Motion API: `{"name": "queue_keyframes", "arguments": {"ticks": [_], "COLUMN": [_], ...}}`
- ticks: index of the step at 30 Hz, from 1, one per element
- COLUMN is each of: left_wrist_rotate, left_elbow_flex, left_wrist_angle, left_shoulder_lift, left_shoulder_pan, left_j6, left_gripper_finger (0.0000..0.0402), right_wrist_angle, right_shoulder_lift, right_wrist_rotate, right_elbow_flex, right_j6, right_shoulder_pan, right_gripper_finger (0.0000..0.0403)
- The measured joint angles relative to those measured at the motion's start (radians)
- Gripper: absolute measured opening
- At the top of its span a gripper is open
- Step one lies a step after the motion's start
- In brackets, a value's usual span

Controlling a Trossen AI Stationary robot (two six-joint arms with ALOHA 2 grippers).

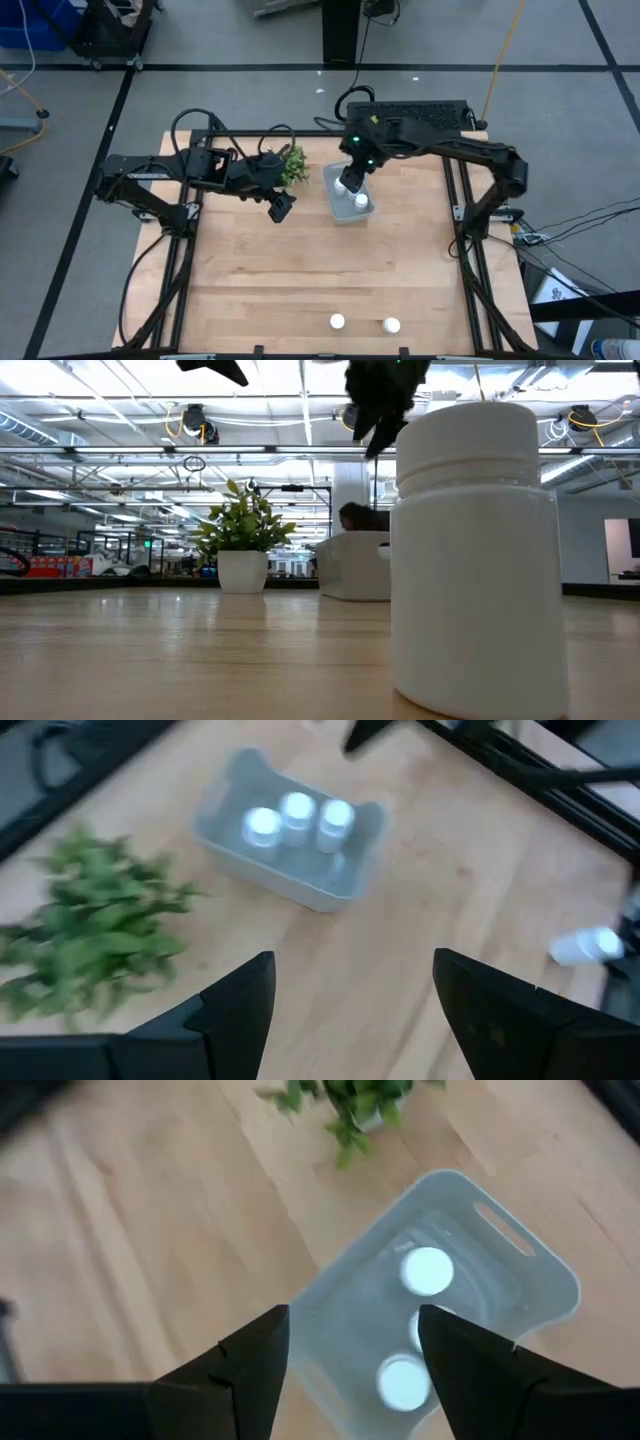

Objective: Pick and place pill bottles into a basket
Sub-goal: Put the white pill bottle into the gray bin

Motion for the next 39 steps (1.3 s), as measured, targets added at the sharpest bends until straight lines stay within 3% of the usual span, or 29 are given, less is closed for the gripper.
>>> {"name": "queue_keyframes", "arguments": {"ticks": [5,13,19,25,33,39], "left_wrist_rotate": [0.156,0.443,0.419,0.329,0.277,0.223], "left_elbow_flex": [0.000,0.000,0.000,0.000,0.019,0.160], "left_wrist_angle": [0.140,0.356,0.469,0.541,0.668,0.568], "left_shoulder_lift": [0.046,0.185,0.276,0.336,0.411,0.527], "left_shoulder_pan": [-0.008,-0.065,-0.144,-0.220,-0.325,-0.397], "left_j6": [0.094,0.218,0.211,0.180,0.062,0.034], "left_gripper_finger": [0.0278,0.0278,0.0276,0.0252,0.0220,0.0218], "right_wrist_angle": [0.015,0.041,0.080,0.245,0.679,0.966], "right_shoulder_lift": [-0.122,-0.291,-0.435,-0.596,-0.768,-0.794], "right_wrist_rotate": [0.016,0.179,0.316,0.445,0.438,0.415], "right_elbow_flex": [0.000,-0.018,-0.135,-0.369,-0.738,-0.882], "right_j6": [0.130,0.297,0.419,0.496,0.576,0.575], "right_shoulder_pan": [0.056,0.192,0.328,0.442,0.537,0.645], "right_gripper_finger": [0.0215,0.0216,0.0213,0.0213,0.0212,0.0212]}}
